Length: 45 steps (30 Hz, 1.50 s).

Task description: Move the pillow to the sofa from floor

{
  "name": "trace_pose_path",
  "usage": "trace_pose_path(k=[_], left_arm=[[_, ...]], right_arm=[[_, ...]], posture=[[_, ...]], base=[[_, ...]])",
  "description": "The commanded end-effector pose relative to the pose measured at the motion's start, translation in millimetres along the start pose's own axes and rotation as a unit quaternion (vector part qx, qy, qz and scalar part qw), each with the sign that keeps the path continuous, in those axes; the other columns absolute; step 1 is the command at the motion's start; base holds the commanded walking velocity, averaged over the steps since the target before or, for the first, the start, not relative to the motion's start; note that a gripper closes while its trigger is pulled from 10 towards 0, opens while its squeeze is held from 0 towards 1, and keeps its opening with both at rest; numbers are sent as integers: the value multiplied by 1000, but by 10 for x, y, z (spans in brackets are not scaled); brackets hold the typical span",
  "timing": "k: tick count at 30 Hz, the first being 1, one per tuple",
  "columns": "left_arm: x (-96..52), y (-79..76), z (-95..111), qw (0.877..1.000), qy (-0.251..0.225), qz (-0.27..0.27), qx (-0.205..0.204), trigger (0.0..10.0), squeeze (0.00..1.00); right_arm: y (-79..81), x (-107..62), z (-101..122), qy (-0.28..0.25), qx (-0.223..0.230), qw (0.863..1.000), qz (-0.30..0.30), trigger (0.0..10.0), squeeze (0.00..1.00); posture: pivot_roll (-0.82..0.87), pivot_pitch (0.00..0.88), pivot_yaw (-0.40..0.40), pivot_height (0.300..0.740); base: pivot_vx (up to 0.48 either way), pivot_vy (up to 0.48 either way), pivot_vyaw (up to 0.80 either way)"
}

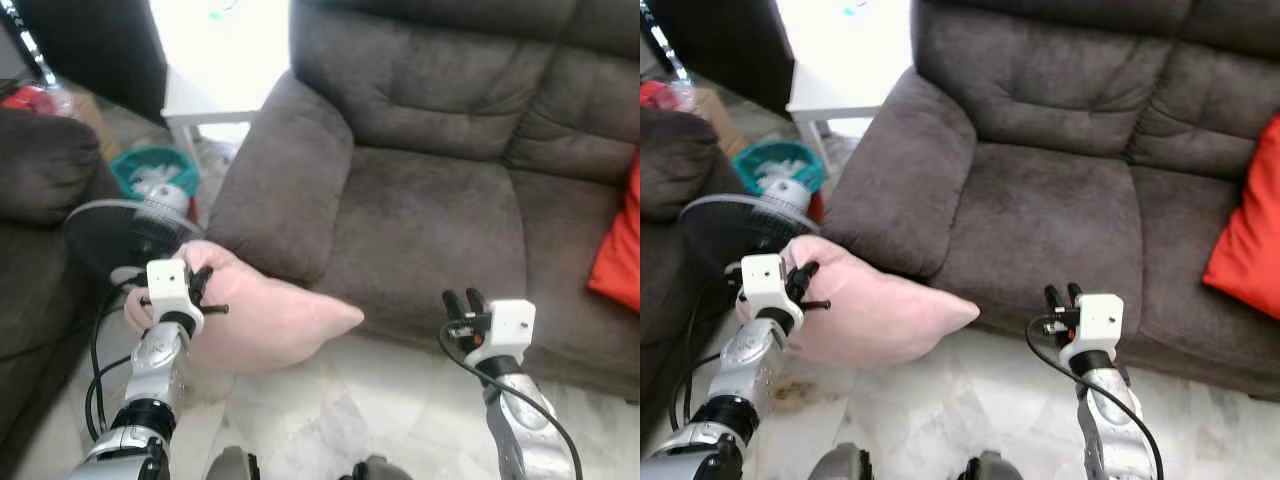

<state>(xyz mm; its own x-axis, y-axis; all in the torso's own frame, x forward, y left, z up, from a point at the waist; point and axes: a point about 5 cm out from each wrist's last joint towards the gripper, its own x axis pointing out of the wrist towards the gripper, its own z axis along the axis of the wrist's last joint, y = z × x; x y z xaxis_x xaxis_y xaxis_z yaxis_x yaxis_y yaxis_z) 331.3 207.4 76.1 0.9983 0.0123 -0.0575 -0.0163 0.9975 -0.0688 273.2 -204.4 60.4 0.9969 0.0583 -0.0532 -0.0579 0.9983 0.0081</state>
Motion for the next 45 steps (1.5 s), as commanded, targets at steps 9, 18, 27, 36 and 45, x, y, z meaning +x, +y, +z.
trace_pose_path(k=[9,18,27,36,45], left_arm=[[-12,-82,151,999,-38,-23,9,10000,0],[-68,-230,249,994,-49,-92,32,10000,0],[-113,-326,335,989,-52,-133,36,10000,0],[-180,-510,430,974,-52,-211,61,10000,0],[-126,-637,480,967,-51,-239,70,10000,0]], right_arm=[[-62,-64,-248,89,-44,995,17,10000,0],[-159,-11,-215,128,-77,988,46,10000,0],[-121,101,-95,119,-84,987,64,10000,0],[-70,57,-146,189,-172,951,176,10000,0],[-77,-136,-367,282,-237,891,265,10000,0]], posture=[[62,70,-73,740],[59,54,-67,740],[69,30,-62,740],[65,3,-54,740],[52,0,-44,740]], base=[[-104,0,0],[0,0,0],[0,0,0],[0,0,0],[0,0,0]])
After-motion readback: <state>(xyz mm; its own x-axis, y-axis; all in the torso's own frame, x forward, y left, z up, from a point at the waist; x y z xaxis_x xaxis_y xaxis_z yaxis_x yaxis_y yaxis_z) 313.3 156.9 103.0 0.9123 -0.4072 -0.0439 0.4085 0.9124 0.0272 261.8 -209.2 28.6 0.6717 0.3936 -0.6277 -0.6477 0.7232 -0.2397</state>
